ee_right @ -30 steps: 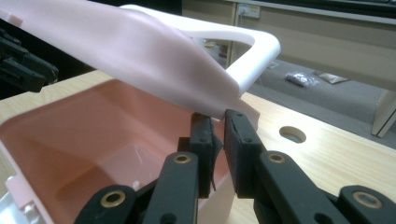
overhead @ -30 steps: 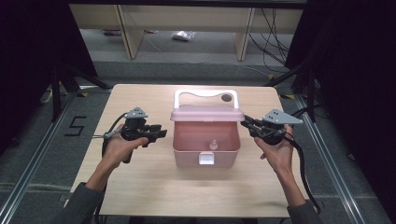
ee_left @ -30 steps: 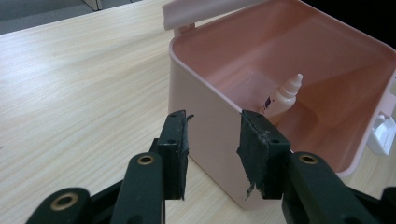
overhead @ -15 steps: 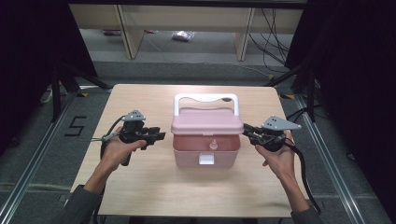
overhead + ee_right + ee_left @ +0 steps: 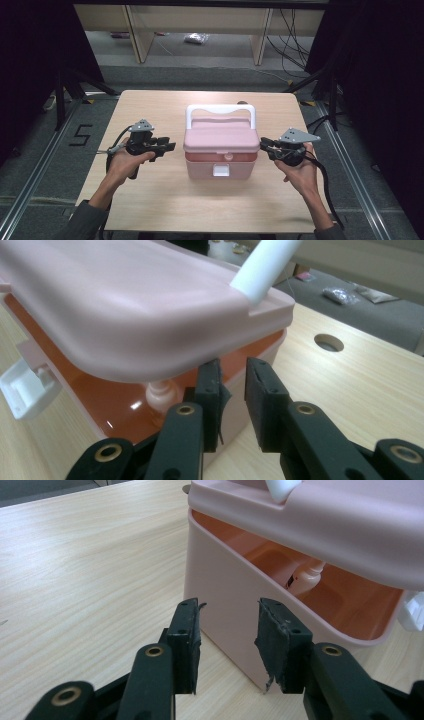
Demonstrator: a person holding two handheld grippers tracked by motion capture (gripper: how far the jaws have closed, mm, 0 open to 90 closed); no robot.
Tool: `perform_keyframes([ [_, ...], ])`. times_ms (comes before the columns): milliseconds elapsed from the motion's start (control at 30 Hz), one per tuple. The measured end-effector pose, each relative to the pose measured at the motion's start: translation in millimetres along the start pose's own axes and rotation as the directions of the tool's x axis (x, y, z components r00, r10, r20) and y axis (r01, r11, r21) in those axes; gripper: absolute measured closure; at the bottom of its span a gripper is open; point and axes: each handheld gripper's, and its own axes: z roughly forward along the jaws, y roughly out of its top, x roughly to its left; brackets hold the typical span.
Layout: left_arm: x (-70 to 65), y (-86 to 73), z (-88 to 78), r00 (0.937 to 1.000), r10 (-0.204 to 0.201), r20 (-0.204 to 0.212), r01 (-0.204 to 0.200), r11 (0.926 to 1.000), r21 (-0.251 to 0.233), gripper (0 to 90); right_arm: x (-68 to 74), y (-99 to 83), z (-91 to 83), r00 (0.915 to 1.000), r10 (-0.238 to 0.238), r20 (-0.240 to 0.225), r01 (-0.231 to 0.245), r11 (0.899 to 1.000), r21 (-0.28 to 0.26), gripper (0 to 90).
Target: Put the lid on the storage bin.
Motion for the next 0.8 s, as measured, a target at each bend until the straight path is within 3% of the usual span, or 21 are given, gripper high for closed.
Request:
perform_keyframes([
  [33,0.3,-0.5,0.1,1.0,0.003,-0.003,-0.003,1.0,0.0,60.2,1.5,-0.4,-1.1,0.9997,0.024,-0.001,-0.024,1.0,0.021,76.9],
  [200,0.6,-2.5,0.9,0.9999,-0.003,-0.01,0.003,1.0,-0.003,59.8,-4.7,-2.0,-1.0,1.0,0.007,0.002,-0.007,1.0,0.003,75.8],
  [333,0.9,-2.9,1.6,1.0,-0.001,-0.006,0.001,1.0,0.007,59.6,-5.7,-3.0,-1.4,0.9999,0.016,0.001,-0.016,0.999,0.04,75.4],
  [367,0.9,-3.1,1.5,1.0,-0.002,-0.009,0.002,1.0,0.008,59.6,-3.8,-4.2,-1.6,0.9989,0.047,0.003,-0.047,0.997,0.056,75.4],
  [433,1.1,-3.5,1.0,0.9999,-0.005,-0.014,0.005,1.0,0.0,59.5,-7.7,-5.6,-0.8,0.9997,0.02,0.014,-0.021,0.999,0.043,75.2],
  [467,1.3,-3.8,0.5,0.9998,-0.007,-0.019,0.007,1.0,-0.002,59.3,-7.1,-6.4,-1.7,0.9988,0.047,0.014,-0.047,0.997,0.054,74.9],
  [567,2.7,-5.0,-1.5,0.9996,-0.01,-0.028,0.01,0.9999,-0.004,57.3,-10.2,-8.7,-2.7,0.9973,0.066,0.032,-0.067,0.997,0.049,68.2],
  [600,3.6,-5.6,-2.1,0.9996,-0.011,-0.027,0.011,0.9999,-0.007,56.0,-13.1,-9.0,-3.1,0.998,0.046,0.045,-0.048,0.998,0.044,68.0],
  [633,4.4,-6.5,-3.0,0.9996,-0.012,-0.026,0.012,0.9999,-0.007,55.1,-12.4,-10.2,-4.5,0.996,0.073,0.053,-0.075,0.997,0.036,66.7],
  [667,4.5,-7.3,-3.9,0.9994,-0.014,-0.032,0.014,0.9999,-0.01,54.3,-16.5,-10.9,-5.7,0.9971,0.038,0.066,-0.04,0.999,0.024,64.2],
  [733,4.9,-8.6,-5.7,0.9991,-0.018,-0.037,0.018,0.9998,-0.014,52.6,-15.1,-13.0,-7.3,0.9949,0.076,0.066,-0.078,0.997,0.027,62.5],
  [767,4.9,-9.1,-6.5,0.999,-0.022,-0.038,0.022,0.9996,-0.016,50.7,-17.8,-14.4,-7.3,0.9948,0.055,0.086,-0.055,0.998,0.003,60.6],
  [800,4.7,-9.6,-7.7,0.9986,-0.026,-0.046,0.025,0.9995,-0.019,48.8,-16.7,-15.3,-9.1,0.9925,0.083,0.089,-0.085,0.996,0.011,58.9],
])
